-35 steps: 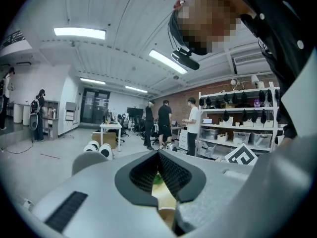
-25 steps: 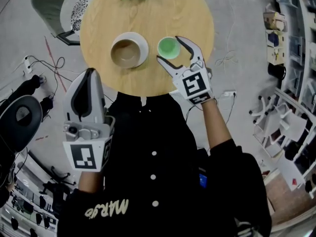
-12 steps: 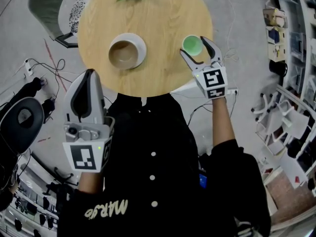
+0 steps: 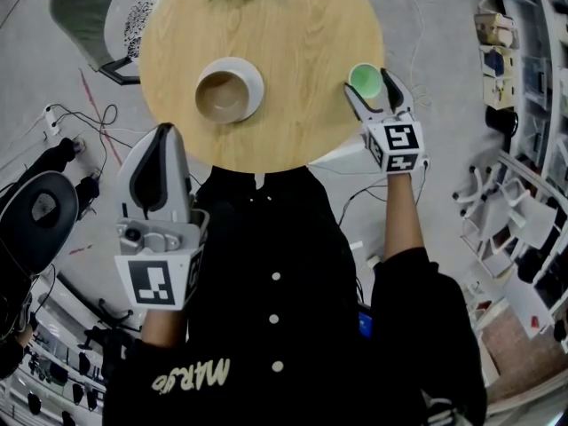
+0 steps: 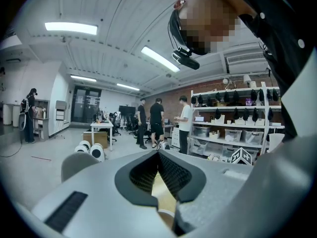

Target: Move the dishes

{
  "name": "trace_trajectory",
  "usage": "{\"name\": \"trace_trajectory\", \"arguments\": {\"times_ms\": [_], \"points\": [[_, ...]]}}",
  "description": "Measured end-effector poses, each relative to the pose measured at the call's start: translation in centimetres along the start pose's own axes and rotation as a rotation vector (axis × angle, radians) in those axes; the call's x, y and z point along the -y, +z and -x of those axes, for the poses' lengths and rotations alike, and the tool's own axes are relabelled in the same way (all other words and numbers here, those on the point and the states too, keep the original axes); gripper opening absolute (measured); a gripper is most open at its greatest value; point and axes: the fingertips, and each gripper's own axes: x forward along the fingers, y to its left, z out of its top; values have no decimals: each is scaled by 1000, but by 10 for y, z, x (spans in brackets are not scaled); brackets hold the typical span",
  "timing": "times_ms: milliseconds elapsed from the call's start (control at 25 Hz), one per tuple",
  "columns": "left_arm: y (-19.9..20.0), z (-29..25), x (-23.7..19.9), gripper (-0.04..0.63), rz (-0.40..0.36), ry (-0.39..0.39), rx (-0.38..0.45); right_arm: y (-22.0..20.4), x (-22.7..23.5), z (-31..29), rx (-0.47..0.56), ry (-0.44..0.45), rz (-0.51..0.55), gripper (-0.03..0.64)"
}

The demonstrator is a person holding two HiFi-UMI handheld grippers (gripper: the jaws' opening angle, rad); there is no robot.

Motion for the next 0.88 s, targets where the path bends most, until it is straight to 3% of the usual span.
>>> {"name": "trace_trajectory", "arguments": {"times_ms": [80,240,520,760,880], "points": [[-3,1,-1,3,-28,-6,-17,-2,2,-1,3,-9,-17,344],[-4,-1,0,3,24,13,-33,-8,4,-4,18,-22,-59,344],[-8,-3,3,3,16,1,-30,-21,14,-13,53,-66,-145,344],[-10,-4,5,3,17,0,-28,-28,14,-18,51,-83,-149,344],[-13,-3,5,3,-22,-10,-41,-33,13,-19,46,-87,-154,345]]}}
